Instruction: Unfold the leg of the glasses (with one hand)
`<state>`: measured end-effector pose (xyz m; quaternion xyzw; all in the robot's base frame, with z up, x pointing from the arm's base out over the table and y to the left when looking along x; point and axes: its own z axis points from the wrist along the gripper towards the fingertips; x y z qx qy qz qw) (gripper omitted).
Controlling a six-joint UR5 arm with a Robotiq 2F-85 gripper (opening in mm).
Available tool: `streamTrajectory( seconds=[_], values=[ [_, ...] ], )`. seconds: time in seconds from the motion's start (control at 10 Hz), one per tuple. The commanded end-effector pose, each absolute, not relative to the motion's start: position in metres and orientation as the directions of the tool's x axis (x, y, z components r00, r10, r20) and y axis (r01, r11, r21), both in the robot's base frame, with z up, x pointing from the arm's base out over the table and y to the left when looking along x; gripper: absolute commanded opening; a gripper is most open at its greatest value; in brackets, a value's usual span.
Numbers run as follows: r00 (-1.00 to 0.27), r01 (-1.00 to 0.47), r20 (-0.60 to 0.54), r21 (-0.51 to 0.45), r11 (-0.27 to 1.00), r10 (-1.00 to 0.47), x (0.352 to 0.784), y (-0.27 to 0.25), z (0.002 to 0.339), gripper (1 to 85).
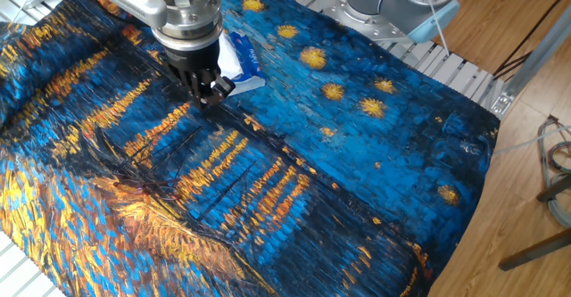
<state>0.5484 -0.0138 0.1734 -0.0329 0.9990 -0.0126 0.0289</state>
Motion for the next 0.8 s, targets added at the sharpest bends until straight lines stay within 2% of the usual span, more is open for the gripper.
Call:
streamTrajectory(
  seconds=[0.0, 0.7],
  values=[
    [-0.995, -0.064, -0.073, -0.001, 0.998, -0.064, 0.5478, -0.0121, 0.169, 1.0],
    [-0.994, -0.064, -0.086, 0.018, 0.998, -0.062, 0.5501, -0.0074, 0.1704, 1.0]
  ],
)
